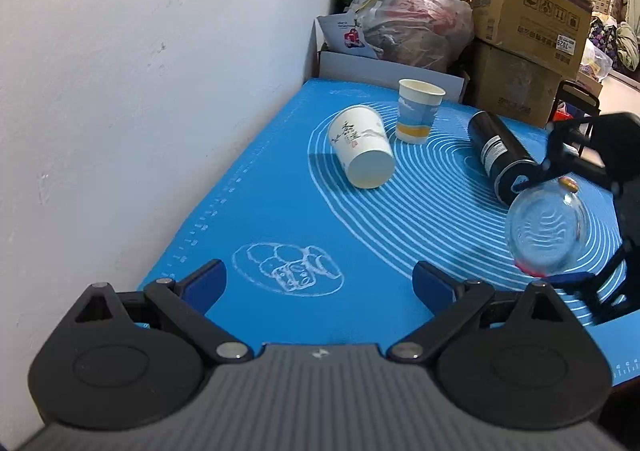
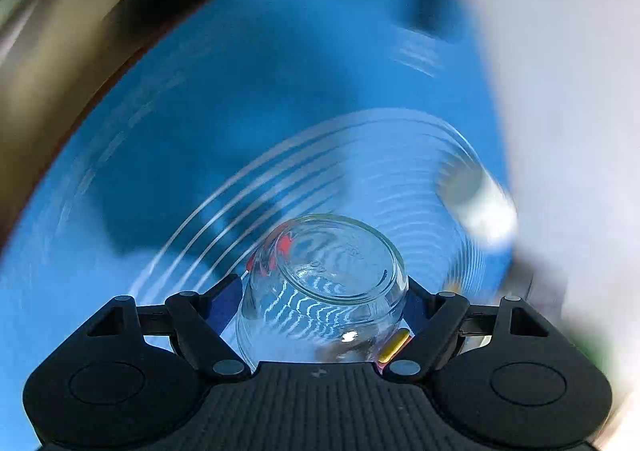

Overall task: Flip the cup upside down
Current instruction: 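Rotate the jar opening-down with the right gripper and lower it onto the mat, then open the right gripper and pull back from the upside-down jar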

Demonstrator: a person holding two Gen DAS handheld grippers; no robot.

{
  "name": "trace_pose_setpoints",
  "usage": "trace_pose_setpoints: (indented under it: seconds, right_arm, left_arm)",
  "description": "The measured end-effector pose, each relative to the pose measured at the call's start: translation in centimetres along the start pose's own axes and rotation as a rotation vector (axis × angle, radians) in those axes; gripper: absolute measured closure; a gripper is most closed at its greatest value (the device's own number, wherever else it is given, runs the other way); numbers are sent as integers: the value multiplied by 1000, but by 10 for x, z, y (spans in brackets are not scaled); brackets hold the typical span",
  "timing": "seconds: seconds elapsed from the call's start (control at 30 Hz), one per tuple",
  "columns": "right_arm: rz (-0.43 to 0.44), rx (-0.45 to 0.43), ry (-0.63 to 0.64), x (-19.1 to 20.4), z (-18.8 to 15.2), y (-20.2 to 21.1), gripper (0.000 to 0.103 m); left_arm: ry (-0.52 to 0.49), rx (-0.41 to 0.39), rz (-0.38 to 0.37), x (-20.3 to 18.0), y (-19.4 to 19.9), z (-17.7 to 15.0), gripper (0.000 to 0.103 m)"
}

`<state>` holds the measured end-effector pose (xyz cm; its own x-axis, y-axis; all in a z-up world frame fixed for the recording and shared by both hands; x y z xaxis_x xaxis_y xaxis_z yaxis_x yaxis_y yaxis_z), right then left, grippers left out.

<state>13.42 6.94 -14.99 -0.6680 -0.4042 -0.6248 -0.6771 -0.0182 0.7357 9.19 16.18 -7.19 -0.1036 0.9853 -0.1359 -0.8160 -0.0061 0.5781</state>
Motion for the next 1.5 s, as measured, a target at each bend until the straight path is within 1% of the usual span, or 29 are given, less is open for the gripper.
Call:
trace_pose_setpoints:
  seconds: [0.1, 0.13, 0.17, 0.2, 0.23, 0.3, 0.37, 0.4, 0.47, 0.5, 0.57, 0.6, 0.7, 0.77, 0.83, 0.87, 0.9, 0.97, 1.03, 1.23, 1.4, 1.5]
  right_arm:
    - [8, -85, -465, -20, -20, 1, 23]
    - [8, -113, -598, -28, -29, 0, 23]
    - [-3, -152, -746, -28, -37, 0, 23]
    - [-7, -179, -862, -28, -55, 0, 23]
    - [-14, -204, -965, -35, -78, 3, 23]
    - [-34, -252, -1164, -32, -94, 6, 23]
    - [-34, -286, -1322, -34, -115, -4, 23]
    - [-41, -298, -1381, -32, -121, -4, 23]
    - [-72, -313, -1453, -21, -124, -3, 23]
    - [-81, -315, -1484, -13, -130, -10, 23]
    - [-108, -305, -1538, -12, -137, -17, 23]
    - [-122, -307, -1566, -5, -142, -9, 23]
    - [-172, -277, -1572, -9, -135, -11, 23]
    - [-186, -256, -1575, -8, -135, -6, 22]
    - [-188, -261, -1600, -5, -139, 2, 19]
    - [-189, -279, -1621, -2, -142, 11, 16]
    - [-192, -307, -1636, 2, -145, 21, 10]
    - [-226, -325, -1663, 9, -150, 43, 3]
    - [-259, -322, -1687, 16, -156, 64, 2]
    - [-317, -300, -1786, 44, -170, 116, 0]
    - [-306, -290, -1878, 64, -182, 141, 0]
    - [-299, -268, -1896, 74, -185, 150, 0]
  left_arm:
    - [-11, -1, -7, -7, 0, 3, 4]
    - [-16, -1, -9, -9, -1, 3, 4]
    - [-20, 0, -10, -11, -1, 4, 4]
    - [-24, 1, -12, -14, -3, 5, 4]
    - [-28, 5, -13, -17, -4, 6, 4]
    - [-32, 11, -17, -22, -7, 6, 4]
    - [-32, 16, -23, -28, -9, 8, 4]
    - [-32, 18, -26, -29, -11, 9, 4]
    - [-26, 22, -23, -32, -14, 10, 4]
    - [-21, 24, -19, -34, -15, 10, 4]
    - [-13, 24, -14, -35, -18, 11, 4]
    - [-13, 24, -10, -37, -19, 12, 4]
    - [-19, 27, -2, -40, -20, 10, 4]
    - [-23, 30, -1, -43, -19, 9, 4]
    - [-28, 29, -7, -47, -15, 8, 4]
    - [-36, 26, -10, -51, -12, 8, 4]
    - [-43, 23, -13, -54, -9, 8, 4]
    - [-62, 17, -23, -63, -2, 7, 4]
    - [-89, 14, -36, -74, 7, 5, 4]
    - [-148, 4, -69, -102, 32, -6, 4]
    - [-190, 1, -90, -121, 54, -17, 4]
    - [-204, -2, -94, -129, 65, -22, 4]
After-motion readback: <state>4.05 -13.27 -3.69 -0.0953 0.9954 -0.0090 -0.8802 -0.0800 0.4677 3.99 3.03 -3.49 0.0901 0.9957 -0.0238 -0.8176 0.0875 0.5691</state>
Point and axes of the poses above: each gripper's, at about its wrist camera, not at the fingertips, and y roughly against the way its jaws point, x to its left, z to its top, the point moved 5 cm from there along -y, roughly the way its jaws point, and after that the axes turned 5 degrees about y, right-handed, at the moved point
